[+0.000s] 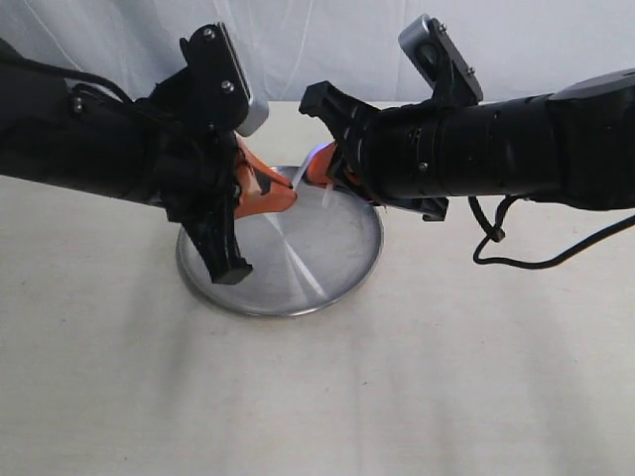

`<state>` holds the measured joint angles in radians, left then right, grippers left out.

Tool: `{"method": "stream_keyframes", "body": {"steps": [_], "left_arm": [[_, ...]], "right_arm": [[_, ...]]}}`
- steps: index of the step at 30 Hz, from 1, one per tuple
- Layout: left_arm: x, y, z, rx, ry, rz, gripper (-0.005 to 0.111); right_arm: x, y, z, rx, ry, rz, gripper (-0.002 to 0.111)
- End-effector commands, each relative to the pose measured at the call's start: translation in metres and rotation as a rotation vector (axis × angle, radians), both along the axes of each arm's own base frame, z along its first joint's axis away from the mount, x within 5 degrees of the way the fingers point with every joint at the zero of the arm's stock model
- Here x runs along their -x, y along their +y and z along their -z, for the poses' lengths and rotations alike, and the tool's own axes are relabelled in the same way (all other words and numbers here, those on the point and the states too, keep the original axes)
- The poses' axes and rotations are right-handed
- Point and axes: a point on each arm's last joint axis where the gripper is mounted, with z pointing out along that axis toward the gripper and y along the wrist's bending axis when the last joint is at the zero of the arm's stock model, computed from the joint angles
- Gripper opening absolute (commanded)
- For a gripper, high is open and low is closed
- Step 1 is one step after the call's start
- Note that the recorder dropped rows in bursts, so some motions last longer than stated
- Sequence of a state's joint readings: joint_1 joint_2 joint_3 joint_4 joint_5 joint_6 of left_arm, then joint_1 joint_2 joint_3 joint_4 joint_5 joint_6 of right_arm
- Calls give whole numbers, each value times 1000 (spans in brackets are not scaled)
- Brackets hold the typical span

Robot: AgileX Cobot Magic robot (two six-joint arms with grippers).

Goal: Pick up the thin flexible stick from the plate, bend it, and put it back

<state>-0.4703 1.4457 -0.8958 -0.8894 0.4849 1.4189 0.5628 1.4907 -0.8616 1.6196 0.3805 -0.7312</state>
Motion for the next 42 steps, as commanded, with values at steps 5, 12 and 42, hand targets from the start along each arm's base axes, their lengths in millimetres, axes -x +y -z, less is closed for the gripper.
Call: {"method": "stream_keyframes", "body": {"steps": [5,12,42], "left_arm": [[24,-7,28,-156,110,214,0],[24,-10,26,-89,159,155,0],[-18,76,-6,263,295,-678,6]], "right_arm": [[-7,-5,-27,-146,25,125,-1],[-8,-6,-27,-124,1,129,-1],[-28,-10,12,166,-82,161,-1]]}}
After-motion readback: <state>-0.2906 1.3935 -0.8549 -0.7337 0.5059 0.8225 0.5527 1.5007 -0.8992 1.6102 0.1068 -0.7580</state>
